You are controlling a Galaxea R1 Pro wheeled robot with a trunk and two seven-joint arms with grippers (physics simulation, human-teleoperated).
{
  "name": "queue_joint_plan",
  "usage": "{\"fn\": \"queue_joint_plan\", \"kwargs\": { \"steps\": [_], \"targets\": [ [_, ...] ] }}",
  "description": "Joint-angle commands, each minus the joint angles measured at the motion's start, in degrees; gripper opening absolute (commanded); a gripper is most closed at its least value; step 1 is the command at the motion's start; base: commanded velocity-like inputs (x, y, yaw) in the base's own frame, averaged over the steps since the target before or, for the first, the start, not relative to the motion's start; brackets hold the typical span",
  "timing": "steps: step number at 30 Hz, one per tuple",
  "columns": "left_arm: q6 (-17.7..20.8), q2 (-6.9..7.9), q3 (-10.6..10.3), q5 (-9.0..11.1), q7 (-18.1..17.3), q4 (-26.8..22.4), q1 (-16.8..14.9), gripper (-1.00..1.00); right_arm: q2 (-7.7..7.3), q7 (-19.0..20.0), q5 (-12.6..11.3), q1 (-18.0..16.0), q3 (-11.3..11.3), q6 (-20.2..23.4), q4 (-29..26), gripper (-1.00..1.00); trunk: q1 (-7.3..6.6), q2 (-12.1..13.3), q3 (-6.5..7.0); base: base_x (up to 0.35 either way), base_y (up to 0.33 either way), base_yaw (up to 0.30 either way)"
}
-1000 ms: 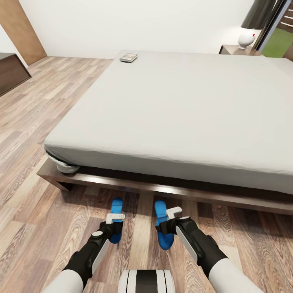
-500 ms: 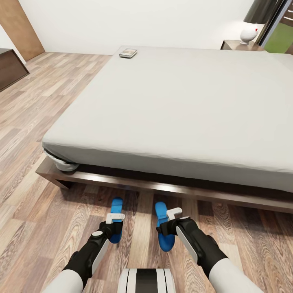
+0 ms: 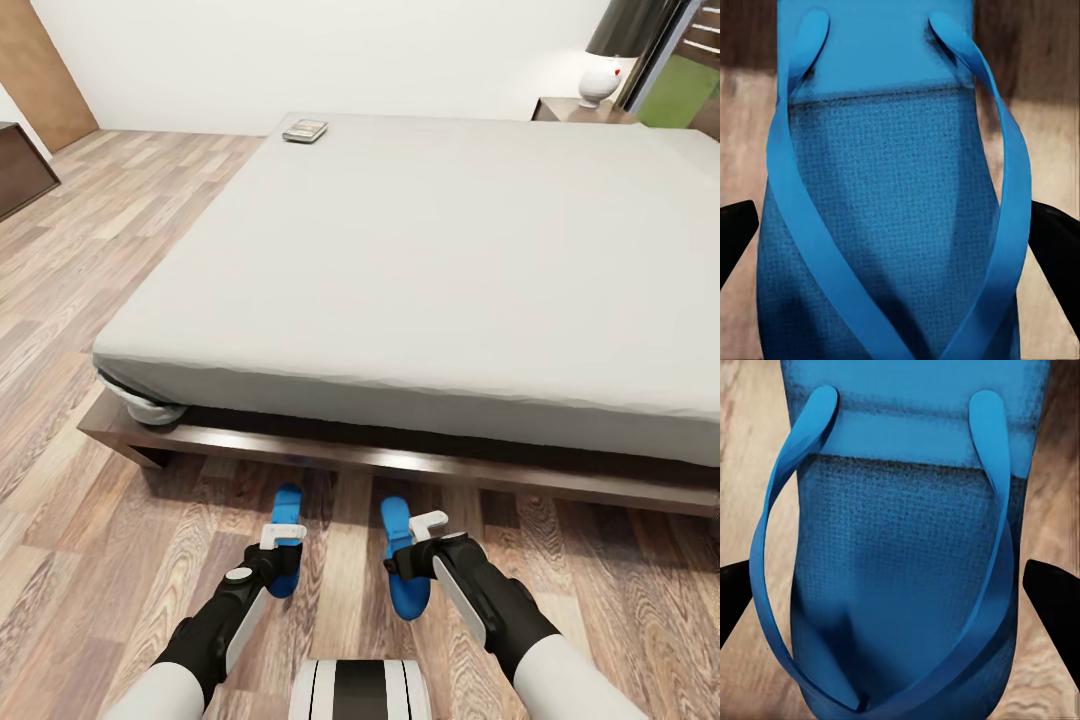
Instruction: In the bedroom, move the book from the bed onto either nightstand, and place the two sandals side by side next to the bed.
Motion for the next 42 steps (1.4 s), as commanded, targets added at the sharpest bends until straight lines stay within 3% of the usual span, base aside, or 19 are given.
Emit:
{"fn": "queue_joint_plan", "kwargs": {
  "steps": [1,9,42],
  "targets": [
    [0.32,0.04,-0.19,0.28,0.27,-0.12,0.01,-1.0,0.0,0.09,0.01,-0.03,0.04,0.24,-0.04,-1.0,-0.01,-0.01,-0.04,0.0,0.0,-0.219],
    [0.32,0.04,-0.19,0.29,0.27,-0.16,0.01,-1.0,-0.02,0.12,0.2,-0.03,-0.03,0.1,-0.04,-1.0,-0.01,-0.01,-0.04,0.0,0.0,-0.176],
    [0.32,0.04,-0.17,0.33,0.26,-0.17,0.01,-1.0,-0.05,0.12,0.28,-0.03,-0.01,-0.37,-0.04,-1.0,-0.01,-0.01,-0.04,-0.004,0.054,-0.004]
  ]
}}
